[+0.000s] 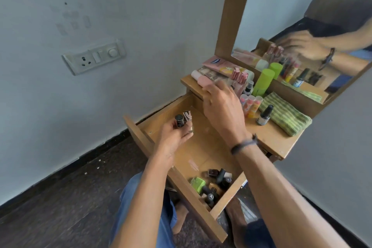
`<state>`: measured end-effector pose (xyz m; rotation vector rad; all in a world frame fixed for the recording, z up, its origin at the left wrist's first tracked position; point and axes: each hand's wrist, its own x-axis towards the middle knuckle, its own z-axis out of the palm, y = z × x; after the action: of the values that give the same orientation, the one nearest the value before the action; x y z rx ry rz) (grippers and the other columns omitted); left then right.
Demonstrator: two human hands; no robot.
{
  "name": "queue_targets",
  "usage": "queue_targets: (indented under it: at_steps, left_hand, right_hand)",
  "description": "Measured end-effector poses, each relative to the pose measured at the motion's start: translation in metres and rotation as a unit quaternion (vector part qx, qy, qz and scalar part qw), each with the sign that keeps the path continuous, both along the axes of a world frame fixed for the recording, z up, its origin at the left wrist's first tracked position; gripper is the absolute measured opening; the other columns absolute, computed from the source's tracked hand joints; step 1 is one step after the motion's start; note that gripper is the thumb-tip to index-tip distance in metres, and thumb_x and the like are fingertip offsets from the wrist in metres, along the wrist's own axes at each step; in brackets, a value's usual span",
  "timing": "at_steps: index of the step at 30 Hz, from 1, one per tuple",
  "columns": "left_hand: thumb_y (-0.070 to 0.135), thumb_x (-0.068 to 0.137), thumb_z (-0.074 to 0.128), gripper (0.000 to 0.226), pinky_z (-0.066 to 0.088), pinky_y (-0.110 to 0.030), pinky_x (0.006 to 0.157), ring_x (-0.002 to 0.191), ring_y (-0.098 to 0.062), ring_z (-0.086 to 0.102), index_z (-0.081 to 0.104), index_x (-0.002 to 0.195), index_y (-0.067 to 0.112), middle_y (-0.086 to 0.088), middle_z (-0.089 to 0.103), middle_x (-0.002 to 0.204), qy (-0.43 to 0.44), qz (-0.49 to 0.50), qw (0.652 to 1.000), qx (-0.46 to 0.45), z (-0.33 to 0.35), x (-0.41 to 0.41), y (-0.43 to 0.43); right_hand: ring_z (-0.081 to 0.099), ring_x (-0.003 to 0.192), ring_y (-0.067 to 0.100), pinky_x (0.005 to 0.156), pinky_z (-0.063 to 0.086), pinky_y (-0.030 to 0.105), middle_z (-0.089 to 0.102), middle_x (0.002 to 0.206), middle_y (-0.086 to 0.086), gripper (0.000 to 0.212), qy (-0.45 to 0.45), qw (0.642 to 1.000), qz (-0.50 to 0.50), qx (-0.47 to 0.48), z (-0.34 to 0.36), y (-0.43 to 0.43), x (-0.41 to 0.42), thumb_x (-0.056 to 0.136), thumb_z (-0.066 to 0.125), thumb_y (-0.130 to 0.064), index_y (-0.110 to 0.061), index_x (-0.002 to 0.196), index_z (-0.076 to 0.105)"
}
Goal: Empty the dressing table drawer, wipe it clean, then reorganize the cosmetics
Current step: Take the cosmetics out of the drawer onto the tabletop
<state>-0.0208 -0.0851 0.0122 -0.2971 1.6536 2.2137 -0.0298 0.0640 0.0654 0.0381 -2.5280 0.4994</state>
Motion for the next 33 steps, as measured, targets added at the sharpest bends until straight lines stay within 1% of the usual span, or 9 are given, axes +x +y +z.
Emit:
queue_targets:
  at_steps: [2, 4, 8, 11, 15, 19, 23, 30, 33]
  left_hand:
    - [0.011, 0.094, 0.069, 0.02, 0.058, -0.019, 0.078, 0.107, -0.014, 0.07, 0.07, 0.114, 0.016, 0.0, 0.073, 0.114, 0.001, 0.025, 1.0, 0.015, 0.0, -0.001, -0.005]
    - [0.012, 0.094, 0.069, 0.026, 0.057, -0.018, 0.078, 0.107, -0.014, 0.07, 0.068, 0.12, 0.013, 0.001, 0.072, 0.116, 0.003, 0.039, 0.999, 0.025, -0.001, -0.001, -0.007]
    - [0.013, 0.095, 0.068, 0.026, 0.055, -0.014, 0.073, 0.101, -0.009, 0.071, 0.067, 0.121, 0.013, 0.002, 0.072, 0.115, 0.02, 0.033, 0.999, -0.002, -0.002, 0.0, -0.005]
    - [0.012, 0.096, 0.067, 0.026, 0.055, -0.014, 0.075, 0.101, -0.01, 0.071, 0.068, 0.122, 0.014, 0.002, 0.072, 0.115, 0.027, 0.025, 0.999, -0.006, -0.004, 0.0, -0.004]
    - [0.013, 0.097, 0.067, 0.023, 0.056, -0.015, 0.076, 0.103, -0.012, 0.071, 0.068, 0.119, 0.02, 0.005, 0.071, 0.114, 0.029, 0.025, 0.999, -0.01, -0.006, -0.003, -0.004]
    - [0.011, 0.096, 0.067, 0.02, 0.056, -0.016, 0.077, 0.103, -0.012, 0.07, 0.067, 0.113, 0.022, 0.004, 0.071, 0.114, 0.03, 0.026, 0.999, -0.013, -0.007, -0.004, -0.003]
    - [0.012, 0.096, 0.067, 0.018, 0.056, -0.015, 0.075, 0.1, -0.009, 0.07, 0.066, 0.106, 0.027, 0.008, 0.071, 0.108, 0.031, 0.027, 0.999, -0.018, -0.008, -0.004, -0.004]
    - [0.01, 0.096, 0.067, 0.018, 0.059, -0.022, 0.083, 0.1, -0.009, 0.07, 0.066, 0.102, 0.027, 0.005, 0.071, 0.109, 0.046, 0.022, 0.999, -0.012, -0.008, -0.004, -0.005]
    - [0.009, 0.096, 0.067, 0.018, 0.059, -0.024, 0.084, 0.1, -0.009, 0.07, 0.066, 0.103, 0.026, 0.004, 0.071, 0.109, 0.05, 0.023, 0.998, -0.015, -0.008, -0.005, -0.005]
  right_hand:
    - [0.055, 0.117, 0.038, 0.084, 0.052, 0.045, 0.06, 0.124, 0.017, 0.037, -0.065, 0.995, -0.015, 0.075, 0.014, -0.005, -0.032, 0.091, 0.052, 0.0, -0.006, 0.126, 0.063]
    - [0.053, 0.123, 0.042, 0.086, 0.054, 0.047, 0.058, 0.129, 0.023, 0.034, -0.122, 0.979, -0.045, 0.159, 0.021, -0.009, -0.058, 0.095, 0.049, 0.0, -0.003, 0.127, 0.061]
    - [0.066, 0.107, 0.038, 0.074, 0.055, 0.042, 0.067, 0.116, 0.02, 0.027, -0.169, 0.946, -0.083, 0.262, 0.021, -0.016, -0.09, 0.098, 0.048, -0.001, -0.003, 0.119, 0.066]
    - [0.067, 0.103, 0.034, 0.069, 0.046, 0.038, 0.068, 0.111, 0.015, 0.024, -0.189, 0.939, -0.081, 0.275, 0.022, -0.016, -0.097, 0.1, 0.049, -0.005, -0.007, 0.115, 0.067]
    - [0.065, 0.099, 0.034, 0.068, 0.042, 0.037, 0.066, 0.109, 0.014, 0.021, -0.205, 0.948, -0.079, 0.23, 0.022, -0.011, -0.104, 0.102, 0.05, -0.016, -0.01, 0.114, 0.066]
    - [0.067, 0.094, 0.032, 0.068, 0.05, 0.038, 0.068, 0.105, 0.012, 0.024, -0.203, 0.95, -0.064, 0.228, 0.018, -0.009, -0.107, 0.098, 0.059, -0.026, -0.012, 0.116, 0.065]
    - [0.066, 0.094, 0.029, 0.073, 0.054, 0.038, 0.068, 0.106, 0.01, 0.038, -0.216, 0.947, -0.046, 0.234, 0.021, -0.01, -0.109, 0.09, 0.07, -0.035, -0.013, 0.12, 0.061]
    - [0.065, 0.095, 0.034, 0.067, 0.045, 0.038, 0.062, 0.106, 0.013, 0.031, -0.18, 0.943, -0.061, 0.274, 0.051, 0.0, -0.127, 0.09, 0.067, -0.024, -0.011, 0.117, 0.057]
    - [0.065, 0.1, 0.035, 0.068, 0.042, 0.038, 0.064, 0.109, 0.014, 0.031, -0.201, 0.929, -0.079, 0.3, 0.058, 0.009, -0.131, 0.096, 0.062, -0.028, -0.009, 0.12, 0.057]
